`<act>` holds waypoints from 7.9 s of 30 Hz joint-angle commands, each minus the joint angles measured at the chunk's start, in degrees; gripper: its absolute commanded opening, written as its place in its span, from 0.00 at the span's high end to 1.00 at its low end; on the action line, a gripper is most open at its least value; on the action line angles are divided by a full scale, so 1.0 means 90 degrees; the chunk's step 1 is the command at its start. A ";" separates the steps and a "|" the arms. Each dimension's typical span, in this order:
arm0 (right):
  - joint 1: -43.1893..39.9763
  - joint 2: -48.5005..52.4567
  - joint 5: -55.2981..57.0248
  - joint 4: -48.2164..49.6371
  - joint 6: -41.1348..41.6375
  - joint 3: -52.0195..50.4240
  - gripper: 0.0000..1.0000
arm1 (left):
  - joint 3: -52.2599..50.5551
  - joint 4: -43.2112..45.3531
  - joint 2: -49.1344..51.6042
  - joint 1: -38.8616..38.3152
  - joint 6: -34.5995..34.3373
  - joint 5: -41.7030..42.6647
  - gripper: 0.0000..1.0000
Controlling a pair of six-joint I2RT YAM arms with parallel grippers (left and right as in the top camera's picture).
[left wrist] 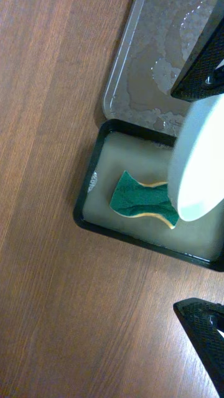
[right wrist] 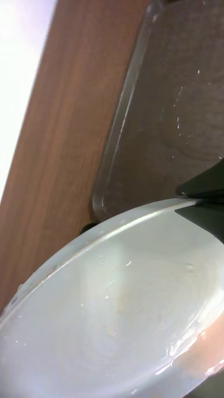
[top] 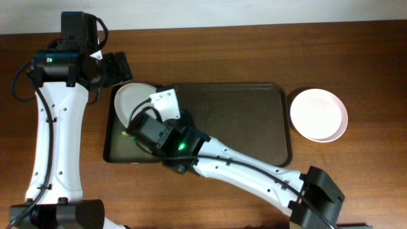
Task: Clean dirty plates on tray and stack at the side
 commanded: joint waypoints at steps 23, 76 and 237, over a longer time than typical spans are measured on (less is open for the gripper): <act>0.0631 0.0049 0.2336 0.0413 -0.1078 0.0121 0.96 | 0.0005 0.0012 0.0002 0.0007 -0.0063 0.0019 0.01; -0.9957 0.0029 -0.5132 -0.2888 -0.2042 -0.1047 0.44 | 0.0005 0.0012 0.0002 0.0010 -0.0063 0.0019 0.01; -0.5972 -1.1854 -0.5246 0.3638 -0.3682 -1.0069 0.02 | -1.1043 1.0202 -1.0496 0.0010 -0.1384 0.0430 0.01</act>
